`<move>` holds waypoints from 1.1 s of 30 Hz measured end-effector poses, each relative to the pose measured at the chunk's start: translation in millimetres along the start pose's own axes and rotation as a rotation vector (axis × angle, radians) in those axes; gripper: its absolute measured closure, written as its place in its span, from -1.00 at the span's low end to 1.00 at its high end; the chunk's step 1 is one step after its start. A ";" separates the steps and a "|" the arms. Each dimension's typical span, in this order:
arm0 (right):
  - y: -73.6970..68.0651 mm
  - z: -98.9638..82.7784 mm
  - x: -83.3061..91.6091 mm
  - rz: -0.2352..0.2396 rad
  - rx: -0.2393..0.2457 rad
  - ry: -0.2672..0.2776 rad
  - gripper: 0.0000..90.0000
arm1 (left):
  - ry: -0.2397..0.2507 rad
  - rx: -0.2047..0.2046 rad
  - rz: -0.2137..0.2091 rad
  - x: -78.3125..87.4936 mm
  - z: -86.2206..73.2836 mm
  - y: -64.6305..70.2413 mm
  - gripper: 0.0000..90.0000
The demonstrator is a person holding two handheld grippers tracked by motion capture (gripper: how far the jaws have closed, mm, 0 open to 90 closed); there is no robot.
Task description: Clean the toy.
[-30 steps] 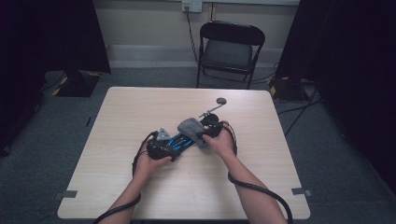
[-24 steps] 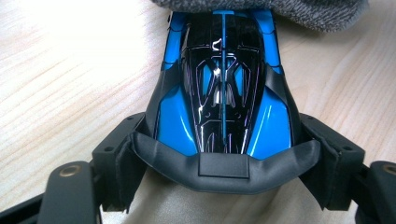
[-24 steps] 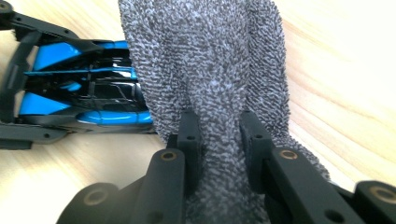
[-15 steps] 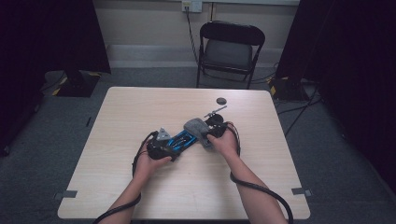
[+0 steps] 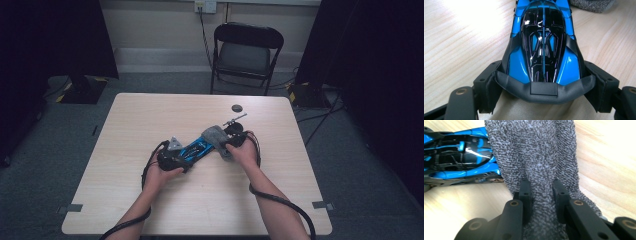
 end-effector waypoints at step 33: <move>29.8 1.1 50.7 -0.045 0.006 0.092 0.65 | 0.003 0.004 0.001 -0.2 0.2 0.2 -0.46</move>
Point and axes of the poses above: each handheld gripper's, and its own axes: x roughly backward along the jaws, z roughly out of its top, y roughly to its right, the point moved 10 cm from there along -x, roughly forward along the jaws, and after that the axes turned 13 degrees about y, right-handed, at the moved point
